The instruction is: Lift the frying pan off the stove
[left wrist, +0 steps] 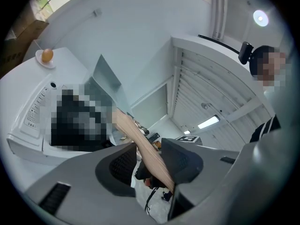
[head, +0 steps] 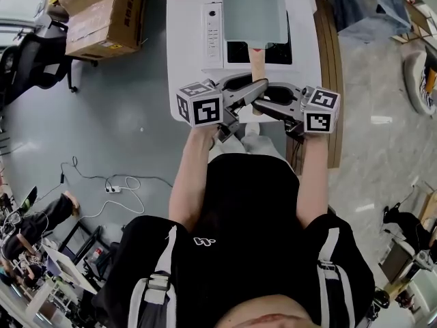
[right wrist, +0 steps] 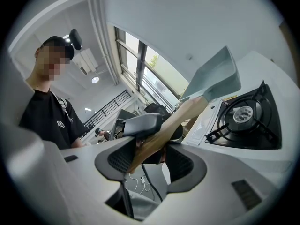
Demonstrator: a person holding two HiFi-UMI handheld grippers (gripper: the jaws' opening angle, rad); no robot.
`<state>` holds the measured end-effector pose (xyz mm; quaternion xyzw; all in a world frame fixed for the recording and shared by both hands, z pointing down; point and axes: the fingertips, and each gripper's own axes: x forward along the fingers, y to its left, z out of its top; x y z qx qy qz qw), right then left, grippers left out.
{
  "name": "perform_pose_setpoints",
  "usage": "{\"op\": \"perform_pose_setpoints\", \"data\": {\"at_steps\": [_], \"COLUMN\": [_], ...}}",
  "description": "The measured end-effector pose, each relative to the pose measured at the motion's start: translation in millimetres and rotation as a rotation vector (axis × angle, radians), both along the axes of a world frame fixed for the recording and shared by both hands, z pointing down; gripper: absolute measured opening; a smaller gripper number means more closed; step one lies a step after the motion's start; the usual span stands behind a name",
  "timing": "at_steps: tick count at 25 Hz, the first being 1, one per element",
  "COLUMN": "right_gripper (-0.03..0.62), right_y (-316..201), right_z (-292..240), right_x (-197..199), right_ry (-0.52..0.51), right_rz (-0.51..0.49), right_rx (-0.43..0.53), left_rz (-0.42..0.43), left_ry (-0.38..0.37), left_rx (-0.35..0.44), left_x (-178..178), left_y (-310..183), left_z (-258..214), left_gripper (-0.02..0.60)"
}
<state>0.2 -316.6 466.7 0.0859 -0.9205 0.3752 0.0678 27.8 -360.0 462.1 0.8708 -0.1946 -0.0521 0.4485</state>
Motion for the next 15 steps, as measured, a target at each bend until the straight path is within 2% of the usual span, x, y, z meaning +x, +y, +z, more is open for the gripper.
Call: {"op": "perform_pose_setpoints", "data": {"at_steps": [15], "right_gripper": [0.207], "right_y": [0.3], "right_z": [1.0], "right_x": [0.8], "right_ry": [-0.003], "right_rz": [-0.006], "right_rx": [-0.006], "left_rz": [0.001], "left_ry": [-0.001], "left_rx": [-0.002], "left_x": [0.9], "left_y": [0.1], "left_z": [2.0], "left_gripper": [0.175]}}
